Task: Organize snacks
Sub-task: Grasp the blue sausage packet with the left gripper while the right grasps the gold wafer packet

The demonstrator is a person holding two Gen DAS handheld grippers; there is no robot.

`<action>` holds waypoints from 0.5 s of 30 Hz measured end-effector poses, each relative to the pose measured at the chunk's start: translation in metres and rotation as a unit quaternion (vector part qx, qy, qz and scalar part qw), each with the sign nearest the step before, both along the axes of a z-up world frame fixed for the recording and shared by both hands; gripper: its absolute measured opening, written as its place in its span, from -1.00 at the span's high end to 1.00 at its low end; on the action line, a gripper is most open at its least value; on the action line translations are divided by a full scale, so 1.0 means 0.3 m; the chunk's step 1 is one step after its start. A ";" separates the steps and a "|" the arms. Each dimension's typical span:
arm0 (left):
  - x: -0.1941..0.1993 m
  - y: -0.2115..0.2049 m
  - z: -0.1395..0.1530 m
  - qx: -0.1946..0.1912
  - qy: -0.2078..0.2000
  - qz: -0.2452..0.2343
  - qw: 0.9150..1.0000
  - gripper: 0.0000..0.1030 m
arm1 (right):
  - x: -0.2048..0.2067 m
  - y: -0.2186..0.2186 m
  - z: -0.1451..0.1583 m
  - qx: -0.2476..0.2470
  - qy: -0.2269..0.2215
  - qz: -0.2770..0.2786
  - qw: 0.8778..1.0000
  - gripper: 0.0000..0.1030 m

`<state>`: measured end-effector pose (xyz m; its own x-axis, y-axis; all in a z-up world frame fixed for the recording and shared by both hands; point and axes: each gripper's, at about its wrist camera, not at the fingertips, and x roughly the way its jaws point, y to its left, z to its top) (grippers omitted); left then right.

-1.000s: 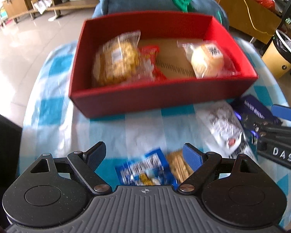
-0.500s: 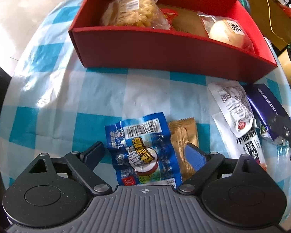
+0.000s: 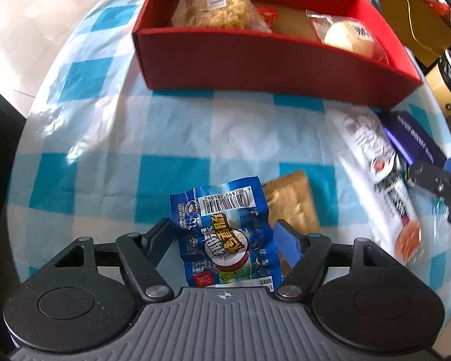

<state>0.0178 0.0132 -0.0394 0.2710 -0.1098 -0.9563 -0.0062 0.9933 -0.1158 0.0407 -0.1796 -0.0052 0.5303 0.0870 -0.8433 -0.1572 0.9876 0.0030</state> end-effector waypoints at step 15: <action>-0.054 0.004 -0.016 0.023 0.004 -0.021 1.000 -0.83 | -0.022 -0.007 -0.039 0.007 0.023 -0.004 1.000 -0.19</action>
